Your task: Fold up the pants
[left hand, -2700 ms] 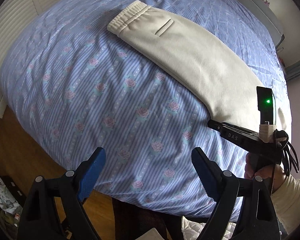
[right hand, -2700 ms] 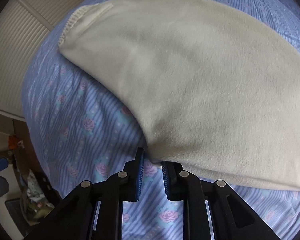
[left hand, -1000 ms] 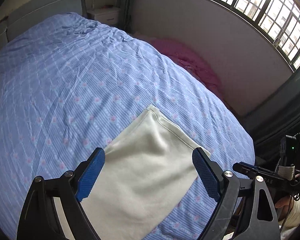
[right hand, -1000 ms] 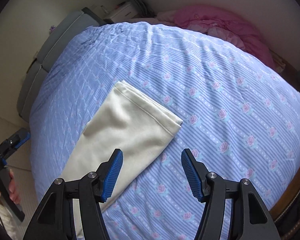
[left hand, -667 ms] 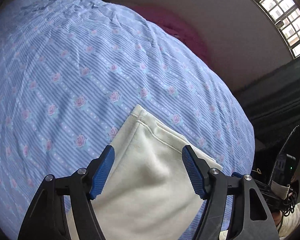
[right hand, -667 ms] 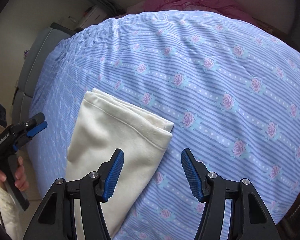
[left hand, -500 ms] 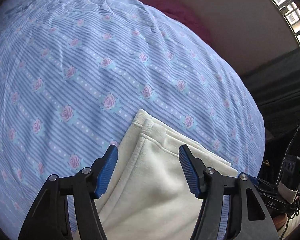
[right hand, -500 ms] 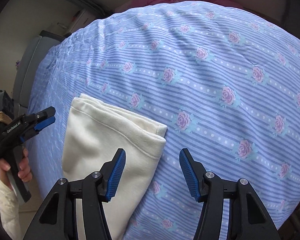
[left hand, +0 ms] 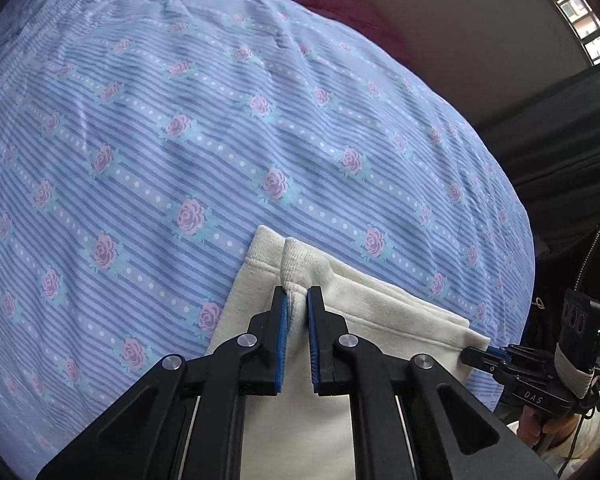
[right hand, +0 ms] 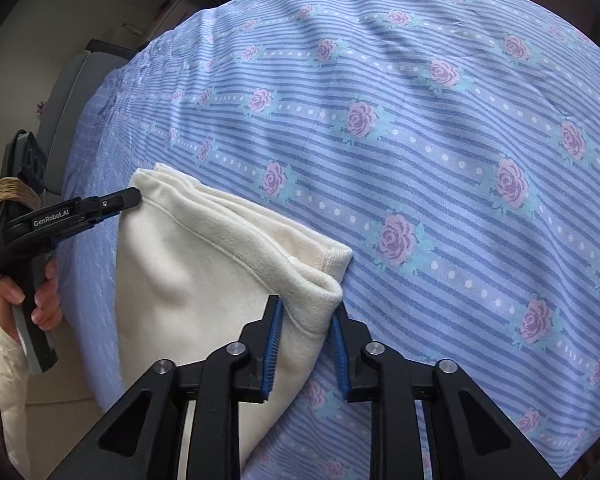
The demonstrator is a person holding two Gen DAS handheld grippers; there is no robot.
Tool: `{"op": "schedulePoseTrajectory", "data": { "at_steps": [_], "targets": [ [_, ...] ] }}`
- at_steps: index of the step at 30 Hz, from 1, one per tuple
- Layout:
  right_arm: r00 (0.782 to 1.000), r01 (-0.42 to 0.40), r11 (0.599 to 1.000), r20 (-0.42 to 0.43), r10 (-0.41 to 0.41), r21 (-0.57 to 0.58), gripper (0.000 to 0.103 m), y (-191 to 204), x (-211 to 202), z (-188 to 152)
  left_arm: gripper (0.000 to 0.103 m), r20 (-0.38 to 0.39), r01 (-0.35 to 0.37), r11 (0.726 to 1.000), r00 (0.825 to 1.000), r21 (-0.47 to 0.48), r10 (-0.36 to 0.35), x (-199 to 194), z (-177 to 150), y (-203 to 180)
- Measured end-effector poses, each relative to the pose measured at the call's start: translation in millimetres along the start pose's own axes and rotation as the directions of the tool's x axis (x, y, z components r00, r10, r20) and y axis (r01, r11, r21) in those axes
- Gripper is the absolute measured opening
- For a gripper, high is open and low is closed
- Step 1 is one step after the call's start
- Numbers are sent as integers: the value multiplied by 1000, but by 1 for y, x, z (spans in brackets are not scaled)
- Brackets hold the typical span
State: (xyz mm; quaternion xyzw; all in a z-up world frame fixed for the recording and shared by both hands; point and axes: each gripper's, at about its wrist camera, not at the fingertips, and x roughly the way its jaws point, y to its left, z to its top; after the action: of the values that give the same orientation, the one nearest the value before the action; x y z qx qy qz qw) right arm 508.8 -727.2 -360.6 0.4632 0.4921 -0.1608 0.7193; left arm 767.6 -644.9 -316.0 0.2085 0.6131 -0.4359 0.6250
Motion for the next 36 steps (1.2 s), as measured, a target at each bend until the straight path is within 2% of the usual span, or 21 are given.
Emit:
{"op": "schedulePoseTrajectory", "data": {
  "at_steps": [3, 5, 9, 11, 13, 14, 16, 18, 21, 25, 27, 36],
  "targets": [
    [998, -35, 999, 44, 36, -17, 11, 8, -20, 3, 10, 53, -15, 999, 999, 34, 13, -13, 8, 1],
    [996, -49, 998, 78, 51, -32, 11, 17, -30, 7, 10, -1, -60, 998, 998, 20, 60, 2, 14, 10],
    [998, 30, 997, 58, -26, -68, 10, 21, -7, 14, 11, -39, -82, 997, 996, -2, 81, 18, 16, 14],
    [999, 27, 999, 46, -25, -41, 10, 13, -3, 16, 16, -32, -111, 993, 993, 29, 112, 17, 17, 10],
    [998, 36, 999, 48, -35, -17, 12, 8, -5, 15, 24, 9, -148, 988, 989, 39, 147, 8, 17, 8],
    [998, 40, 999, 48, -39, -10, 13, 5, -8, 13, 28, 28, -144, 989, 989, 40, 143, 0, 17, 9],
    [998, 54, 998, 37, -55, 8, 25, 3, -12, 11, 46, 71, -129, 989, 990, 68, 124, -18, 13, 5],
    [998, 20, 1000, 54, -21, 21, 43, -1, -24, 6, 52, 78, -114, 985, 992, 132, 104, -27, 8, -3],
    [996, 5, 1000, 85, -7, 19, 50, -2, -29, 3, 52, 19, -51, 987, 999, 152, 49, -22, 5, -4],
    [999, -18, 998, 41, 15, 60, 50, -14, -15, 1, 52, -32, -84, 991, 996, 107, 88, 4, 5, 7],
    [1000, -14, 997, 25, 12, 82, 50, -18, -7, -1, 51, -57, -71, 995, 996, 70, 75, 14, 3, 15],
    [998, -61, 993, 18, 60, 104, 50, -23, 12, 11, 50, -76, -29, 999, 997, 34, 31, 43, 7, 26]
  ]
}}
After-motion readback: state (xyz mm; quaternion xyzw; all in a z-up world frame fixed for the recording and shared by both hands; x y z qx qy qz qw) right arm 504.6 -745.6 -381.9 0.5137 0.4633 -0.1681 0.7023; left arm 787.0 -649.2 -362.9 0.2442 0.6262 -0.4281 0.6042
